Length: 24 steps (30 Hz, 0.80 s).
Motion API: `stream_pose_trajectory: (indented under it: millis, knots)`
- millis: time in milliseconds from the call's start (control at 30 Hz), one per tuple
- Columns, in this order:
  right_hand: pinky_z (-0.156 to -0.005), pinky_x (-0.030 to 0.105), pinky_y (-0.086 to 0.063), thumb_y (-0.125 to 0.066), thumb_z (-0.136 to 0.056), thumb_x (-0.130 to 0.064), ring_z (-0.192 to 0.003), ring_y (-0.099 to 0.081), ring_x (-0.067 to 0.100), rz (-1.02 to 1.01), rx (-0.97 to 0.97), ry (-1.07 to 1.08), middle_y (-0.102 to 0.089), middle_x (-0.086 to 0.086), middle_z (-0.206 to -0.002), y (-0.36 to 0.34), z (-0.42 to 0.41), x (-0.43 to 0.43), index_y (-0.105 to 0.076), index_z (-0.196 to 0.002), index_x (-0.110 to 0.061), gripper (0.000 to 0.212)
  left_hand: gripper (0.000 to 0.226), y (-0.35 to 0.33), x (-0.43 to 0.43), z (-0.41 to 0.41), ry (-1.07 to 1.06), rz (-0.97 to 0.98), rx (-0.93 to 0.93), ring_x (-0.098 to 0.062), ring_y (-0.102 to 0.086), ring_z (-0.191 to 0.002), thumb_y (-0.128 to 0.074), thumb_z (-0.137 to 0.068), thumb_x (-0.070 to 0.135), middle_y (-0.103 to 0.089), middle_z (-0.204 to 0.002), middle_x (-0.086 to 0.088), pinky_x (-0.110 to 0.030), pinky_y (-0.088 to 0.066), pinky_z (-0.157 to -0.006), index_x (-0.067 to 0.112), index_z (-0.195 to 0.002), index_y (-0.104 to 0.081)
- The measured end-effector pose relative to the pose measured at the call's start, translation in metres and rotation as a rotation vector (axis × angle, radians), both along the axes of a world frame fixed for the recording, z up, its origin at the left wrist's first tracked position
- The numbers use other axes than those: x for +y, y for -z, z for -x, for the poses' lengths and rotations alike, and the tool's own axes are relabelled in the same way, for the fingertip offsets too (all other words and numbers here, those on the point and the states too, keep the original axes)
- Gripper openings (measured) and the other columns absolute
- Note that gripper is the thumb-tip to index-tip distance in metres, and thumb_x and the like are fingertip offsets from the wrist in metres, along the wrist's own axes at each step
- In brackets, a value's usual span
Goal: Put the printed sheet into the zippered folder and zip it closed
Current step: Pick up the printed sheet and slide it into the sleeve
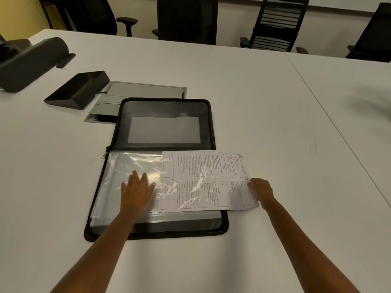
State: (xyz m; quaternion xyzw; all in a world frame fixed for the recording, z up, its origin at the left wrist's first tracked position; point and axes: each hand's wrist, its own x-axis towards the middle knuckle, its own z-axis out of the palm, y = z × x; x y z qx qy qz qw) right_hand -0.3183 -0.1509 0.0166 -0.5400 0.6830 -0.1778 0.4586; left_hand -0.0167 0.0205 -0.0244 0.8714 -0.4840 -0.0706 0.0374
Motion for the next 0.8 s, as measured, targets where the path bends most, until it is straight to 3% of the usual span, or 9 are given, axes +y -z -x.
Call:
stream_pose_trajectory:
  millis: [100,267,367,467,533,600,667,733,800]
  knots:
    - [-0.097,0.042,-0.042,-0.050,-0.085,-0.001,-0.096,-0.050,0.026,0.006,-0.024,0.024,-0.054,0.008,-0.096,-0.003,-0.013,0.003,-0.062,-0.105,0.003,0.023,0.051,-0.003,0.016,-0.027,-0.108,-0.097,0.001,-0.046,-0.057,-0.107,-0.040,-0.092,0.043,-0.054,-0.119,-0.034,-0.062,-0.047,-0.085,-0.001,-0.112,-0.057]
    - [-0.080,0.036,-0.047,-0.048,-0.085,-0.001,-0.094,-0.055,0.030,-0.054,-0.049,-0.026,-0.062,0.019,-0.104,0.000,-0.035,0.015,-0.060,-0.107,0.006,0.026,0.049,-0.004,0.035,-0.058,-0.289,-0.071,0.060,-0.043,-0.032,-0.134,-0.042,-0.095,0.037,-0.032,-0.144,-0.029,-0.060,-0.025,-0.108,0.005,-0.132,-0.043]
    - [-0.095,0.046,-0.046,-0.045,-0.087,-0.001,-0.106,-0.056,0.037,-0.078,-0.068,-0.048,-0.061,0.021,-0.114,0.002,-0.046,0.023,-0.058,-0.109,0.004,0.026,0.046,-0.004,0.040,-0.065,-0.305,-0.020,0.113,-0.044,-0.041,-0.128,-0.039,-0.096,0.034,-0.036,-0.141,-0.029,-0.056,-0.032,-0.106,0.005,-0.132,-0.042]
    - [-0.095,0.046,-0.048,-0.044,-0.089,-0.003,-0.101,-0.057,0.032,-0.080,-0.077,-0.081,-0.061,0.021,-0.115,0.003,-0.060,0.031,-0.057,-0.112,0.003,0.027,0.041,-0.006,0.044,-0.069,-0.301,0.064,0.186,-0.041,-0.055,-0.109,-0.038,-0.097,0.029,-0.050,-0.125,-0.025,-0.050,-0.047,-0.093,0.001,-0.127,-0.045]
    - [-0.090,0.045,-0.050,-0.043,-0.089,-0.003,-0.088,-0.058,0.028,-0.061,-0.077,-0.101,-0.063,0.027,-0.107,0.004,-0.069,0.034,-0.058,-0.108,0.007,0.026,0.039,-0.007,0.047,-0.070,-0.290,0.117,0.211,-0.039,-0.058,-0.104,-0.038,-0.098,0.028,-0.054,-0.119,-0.023,-0.049,-0.050,-0.087,0.001,-0.123,-0.047]
    - [-0.076,0.037,-0.053,-0.042,-0.090,-0.004,-0.078,-0.055,0.025,-0.043,-0.068,-0.124,-0.063,0.031,-0.097,0.002,-0.077,0.037,-0.058,-0.103,0.012,0.026,0.035,-0.008,0.048,-0.072,-0.285,0.162,0.239,-0.036,-0.060,-0.097,-0.039,-0.097,0.027,-0.058,-0.111,-0.022,-0.046,-0.052,-0.082,0.000,-0.117,-0.050]
    - [-0.079,0.037,-0.052,-0.042,-0.090,-0.007,-0.077,-0.056,0.026,-0.033,-0.060,-0.135,-0.064,0.031,-0.098,0.003,-0.084,0.039,-0.058,-0.100,0.013,0.027,0.033,-0.009,0.049,-0.073,-0.281,0.190,0.262,-0.034,-0.061,-0.093,-0.041,-0.097,0.026,-0.059,-0.106,-0.021,-0.044,-0.053,-0.079,0.000,-0.115,-0.051]
    - [-0.082,0.039,-0.052,-0.043,-0.090,-0.009,-0.075,-0.058,0.027,-0.044,-0.053,-0.147,-0.064,0.029,-0.090,0.002,-0.089,0.041,-0.059,-0.093,0.013,0.027,0.033,-0.010,0.050,-0.074,-0.277,0.201,0.283,-0.033,-0.061,-0.093,-0.041,-0.097,0.025,-0.060,-0.105,-0.021,-0.043,-0.053,-0.080,0.000,-0.115,-0.051]
    - [-0.067,0.030,-0.048,-0.043,-0.089,-0.009,-0.065,-0.056,0.022,-0.070,-0.039,-0.164,-0.060,0.019,-0.074,0.000,-0.094,0.043,-0.058,-0.076,0.005,0.024,0.032,-0.011,0.051,-0.075,-0.273,0.199,0.303,-0.033,-0.061,-0.093,-0.041,-0.097,0.025,-0.060,-0.105,-0.020,-0.043,-0.053,-0.080,0.000,-0.114,-0.051]
